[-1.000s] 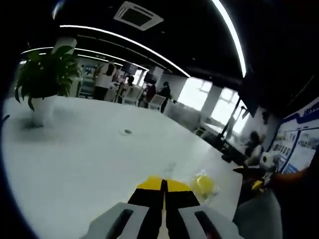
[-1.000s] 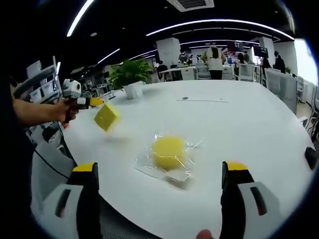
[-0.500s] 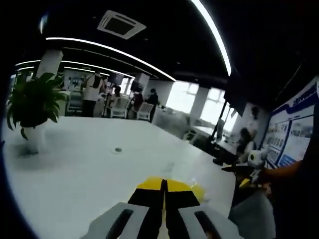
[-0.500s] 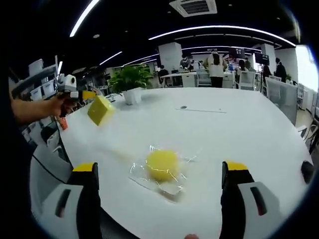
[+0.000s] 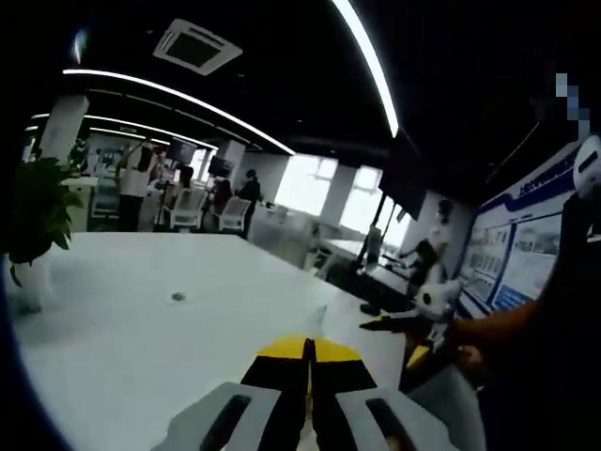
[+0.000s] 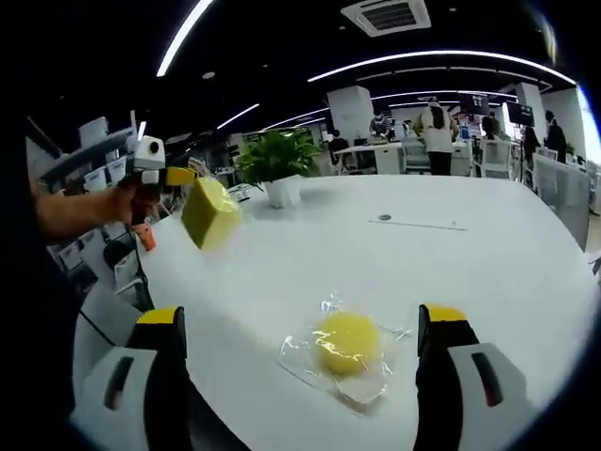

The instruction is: Compare the silicone blocks by pressing each to a similar depth, holding the contact briefly, and releasing to observe deformation and rebound differences across the visible hardness samples.

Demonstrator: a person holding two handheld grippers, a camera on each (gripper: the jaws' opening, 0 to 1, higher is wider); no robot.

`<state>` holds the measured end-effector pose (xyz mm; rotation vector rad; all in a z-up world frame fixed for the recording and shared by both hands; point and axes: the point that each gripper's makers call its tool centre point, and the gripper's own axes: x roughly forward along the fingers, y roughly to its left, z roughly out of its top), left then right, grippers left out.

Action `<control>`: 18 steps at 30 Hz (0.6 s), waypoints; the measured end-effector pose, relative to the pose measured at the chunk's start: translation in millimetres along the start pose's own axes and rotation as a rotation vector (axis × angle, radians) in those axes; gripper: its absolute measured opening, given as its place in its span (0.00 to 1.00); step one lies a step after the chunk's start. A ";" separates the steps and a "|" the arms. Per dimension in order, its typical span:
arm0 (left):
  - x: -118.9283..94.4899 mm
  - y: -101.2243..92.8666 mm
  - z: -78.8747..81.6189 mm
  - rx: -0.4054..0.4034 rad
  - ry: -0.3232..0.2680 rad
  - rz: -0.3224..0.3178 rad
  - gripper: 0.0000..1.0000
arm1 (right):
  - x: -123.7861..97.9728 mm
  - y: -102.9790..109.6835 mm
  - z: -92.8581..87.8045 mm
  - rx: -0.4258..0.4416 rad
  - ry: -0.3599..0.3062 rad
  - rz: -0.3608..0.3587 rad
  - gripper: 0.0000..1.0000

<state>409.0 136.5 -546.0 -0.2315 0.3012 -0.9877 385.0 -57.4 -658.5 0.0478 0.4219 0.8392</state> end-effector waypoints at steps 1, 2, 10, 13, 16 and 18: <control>0.6 -2.7 2.8 -0.001 -0.005 -0.010 0.00 | 4.2 6.5 1.9 -0.001 0.004 0.024 0.96; 1.1 -5.6 5.8 -0.002 -0.011 -0.021 0.00 | 7.1 10.1 4.1 0.000 0.001 0.038 0.96; 5.6 -41.5 25.8 0.020 -0.039 -0.138 0.00 | 28.8 49.7 33.8 -0.007 -0.065 0.202 0.96; 7.7 -51.9 27.5 0.032 -0.025 -0.161 0.00 | 36.9 62.4 39.7 -0.041 -0.068 0.237 0.96; 9.9 -61.7 28.3 0.041 -0.023 -0.190 0.00 | 42.8 73.8 49.2 -0.021 -0.094 0.276 0.96; 12.1 -68.8 29.3 0.045 -0.023 -0.204 0.00 | 45.6 81.7 56.7 -0.002 -0.116 0.302 0.95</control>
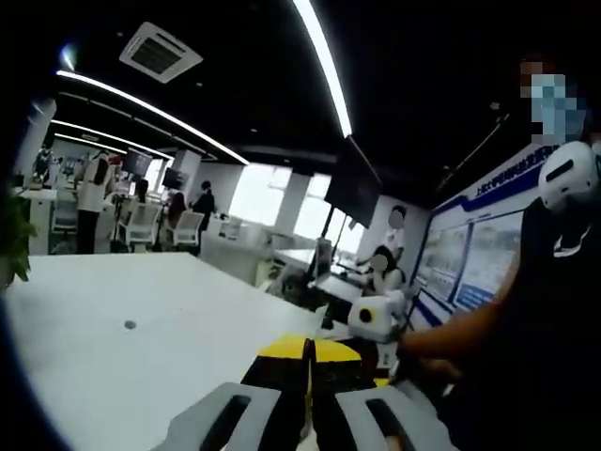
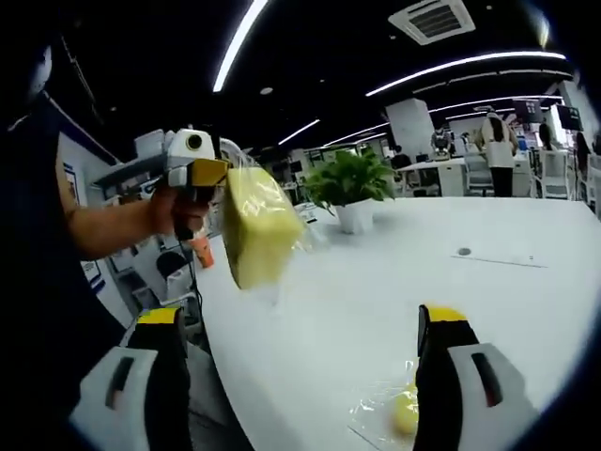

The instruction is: Compare the silicone blocks by pressing each to a similar depth, holding the contact briefly, and releasing to observe deformation and rebound differences across the visible hardness samples.

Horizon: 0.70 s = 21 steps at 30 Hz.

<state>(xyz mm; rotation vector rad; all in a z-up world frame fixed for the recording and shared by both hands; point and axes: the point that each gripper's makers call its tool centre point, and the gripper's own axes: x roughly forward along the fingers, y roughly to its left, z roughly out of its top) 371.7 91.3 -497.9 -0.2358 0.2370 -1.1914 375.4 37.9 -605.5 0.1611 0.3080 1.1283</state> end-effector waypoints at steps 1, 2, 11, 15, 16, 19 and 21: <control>1.9 -3.2 0.7 0.000 -0.001 -0.009 0.00 | 1.9 3.8 3.7 0.005 -0.011 0.016 0.92; 3.4 -5.4 1.1 0.000 -0.003 -0.015 0.00 | 3.5 6.2 6.5 0.007 -0.020 0.024 0.90; 15.0 -29.6 8.2 -0.005 -0.021 -0.084 0.00 | 9.2 28.9 35.3 0.036 -0.141 0.115 0.75; 18.3 -37.0 12.4 -0.002 -0.027 -0.101 0.00 | 9.0 37.4 41.5 0.053 -0.175 0.155 0.67; 18.6 -37.8 12.9 -0.001 -0.028 -0.103 0.00 | 9.2 39.2 42.5 0.049 -0.180 0.162 0.66; 18.8 -39.5 14.5 0.002 -0.031 -0.110 0.00 | 11.0 43.6 44.4 0.044 -0.184 0.178 0.60; 18.5 -39.3 15.4 0.000 -0.036 -0.110 0.00 | 11.8 46.3 45.0 0.042 -0.184 0.187 0.57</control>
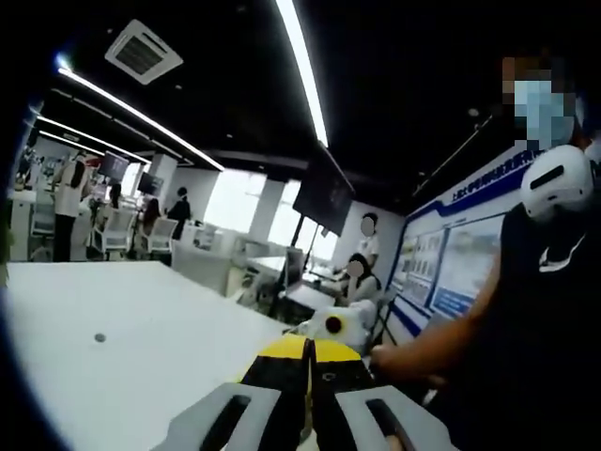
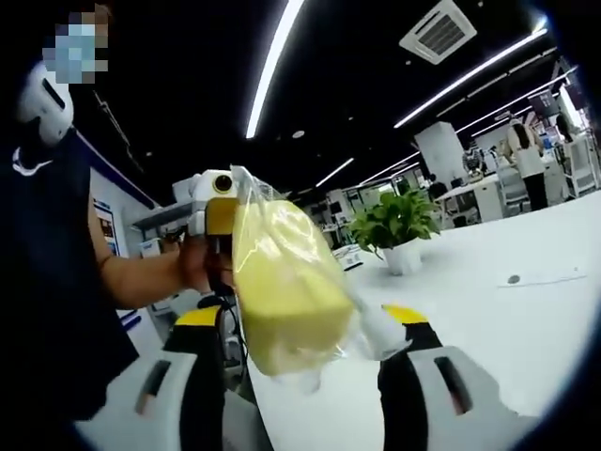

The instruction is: Compare the silicone blocks by pressing each to a similar depth, holding the contact briefly, and releasing to observe deformation and rebound differences across the visible hardness samples.

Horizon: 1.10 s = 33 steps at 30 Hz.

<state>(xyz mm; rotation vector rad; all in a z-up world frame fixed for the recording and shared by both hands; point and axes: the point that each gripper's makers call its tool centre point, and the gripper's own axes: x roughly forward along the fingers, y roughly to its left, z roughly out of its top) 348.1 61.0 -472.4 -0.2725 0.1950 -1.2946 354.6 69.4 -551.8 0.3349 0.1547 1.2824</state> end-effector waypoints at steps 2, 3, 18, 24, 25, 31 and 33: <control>-0.8 0.6 0.5 -0.003 -0.004 0.001 0.00 | 0.9 1.6 -0.7 0.004 0.004 0.009 0.53; -1.5 1.1 0.9 -0.004 -0.007 0.004 0.00 | 1.4 2.5 -0.8 0.002 0.005 0.012 0.51; -7.4 5.2 6.2 -0.025 -0.041 0.014 0.00 | 5.5 9.9 4.5 0.043 0.002 0.056 0.28; -10.7 5.1 4.1 -0.009 -0.038 0.014 0.00 | 4.4 12.0 2.9 0.022 0.026 0.061 0.24; -11.4 5.4 3.4 -0.012 -0.037 0.015 0.00 | 4.1 12.5 2.5 0.019 0.031 0.061 0.24; -13.6 4.1 3.2 0.001 -0.047 0.016 0.00 | 4.3 15.3 2.7 0.022 0.039 0.066 0.20; -14.0 3.3 3.5 0.002 -0.049 0.015 0.00 | 4.5 16.1 3.0 0.017 0.044 0.067 0.20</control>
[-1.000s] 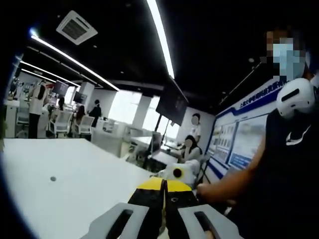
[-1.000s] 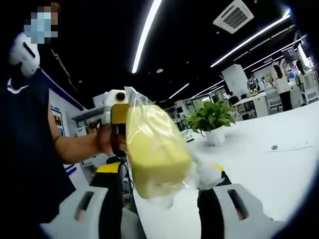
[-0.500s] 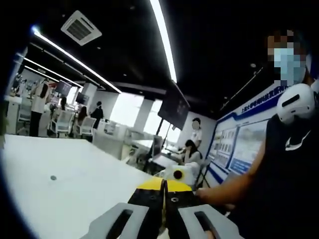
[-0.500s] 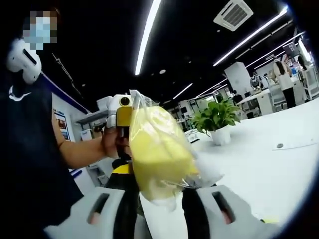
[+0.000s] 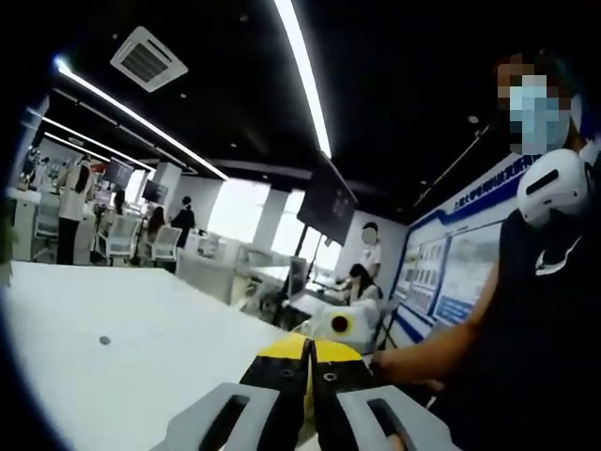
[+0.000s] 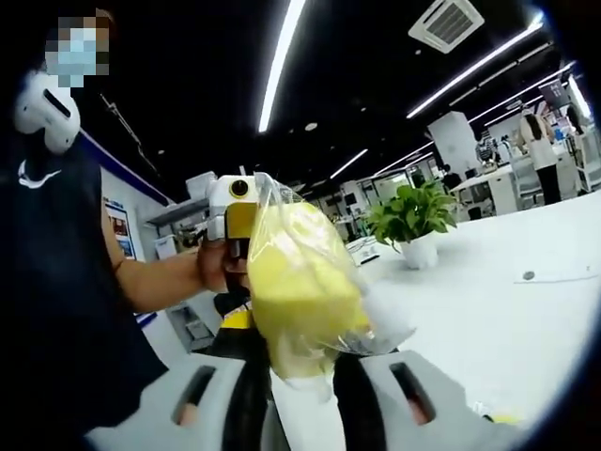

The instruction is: Compare the silicone blocks by pressing each to a similar depth, holding the contact briefly, and releasing to observe deformation and rebound differences across the visible hardness samples.

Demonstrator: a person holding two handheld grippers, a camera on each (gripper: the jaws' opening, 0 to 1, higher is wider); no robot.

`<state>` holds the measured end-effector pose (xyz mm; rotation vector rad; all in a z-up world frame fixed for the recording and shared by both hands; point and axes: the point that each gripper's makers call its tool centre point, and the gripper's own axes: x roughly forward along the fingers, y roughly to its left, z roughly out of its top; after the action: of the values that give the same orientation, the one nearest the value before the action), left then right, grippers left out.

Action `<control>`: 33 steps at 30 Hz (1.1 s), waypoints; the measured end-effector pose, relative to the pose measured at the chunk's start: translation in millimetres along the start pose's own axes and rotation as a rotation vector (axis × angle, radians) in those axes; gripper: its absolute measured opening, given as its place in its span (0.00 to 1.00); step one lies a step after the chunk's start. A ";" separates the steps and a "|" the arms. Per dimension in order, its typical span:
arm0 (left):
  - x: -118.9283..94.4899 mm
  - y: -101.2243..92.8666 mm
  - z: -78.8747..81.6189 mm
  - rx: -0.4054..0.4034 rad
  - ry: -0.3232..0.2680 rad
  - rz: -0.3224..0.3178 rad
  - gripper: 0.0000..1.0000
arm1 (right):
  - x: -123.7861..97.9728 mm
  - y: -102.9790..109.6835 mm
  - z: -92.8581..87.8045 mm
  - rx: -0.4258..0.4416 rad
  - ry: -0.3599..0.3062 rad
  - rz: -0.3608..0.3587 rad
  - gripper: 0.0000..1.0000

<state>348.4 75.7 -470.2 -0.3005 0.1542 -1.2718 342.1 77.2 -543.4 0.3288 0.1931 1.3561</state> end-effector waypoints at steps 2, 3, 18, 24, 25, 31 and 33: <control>-0.7 0.4 0.1 0.007 -0.005 0.004 0.00 | 0.2 0.0 0.6 -0.003 0.006 -0.002 0.19; -0.8 0.4 -0.1 0.012 -0.006 0.005 0.00 | 0.2 0.2 0.3 0.000 0.013 -0.002 0.19; -3.4 0.4 -1.8 0.022 -0.004 0.026 0.03 | 0.9 1.2 3.3 -0.027 0.058 0.001 0.10; -5.2 0.3 1.4 0.030 -0.021 0.027 0.02 | 3.1 6.4 5.7 0.023 0.075 0.023 0.06; -5.3 0.0 1.2 0.032 -0.020 0.027 0.02 | 3.4 7.0 6.0 0.022 0.081 0.024 0.06; -6.8 -1.3 1.2 0.007 -0.018 0.025 0.01 | 3.4 8.6 6.1 0.006 0.104 0.025 0.04; -7.2 -0.8 1.8 0.003 -0.021 0.025 0.01 | 3.5 8.5 6.4 0.005 0.104 0.026 0.04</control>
<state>346.1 82.6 -468.7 -0.3084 0.1381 -1.2436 337.0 81.3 -534.3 0.2659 0.2797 1.4001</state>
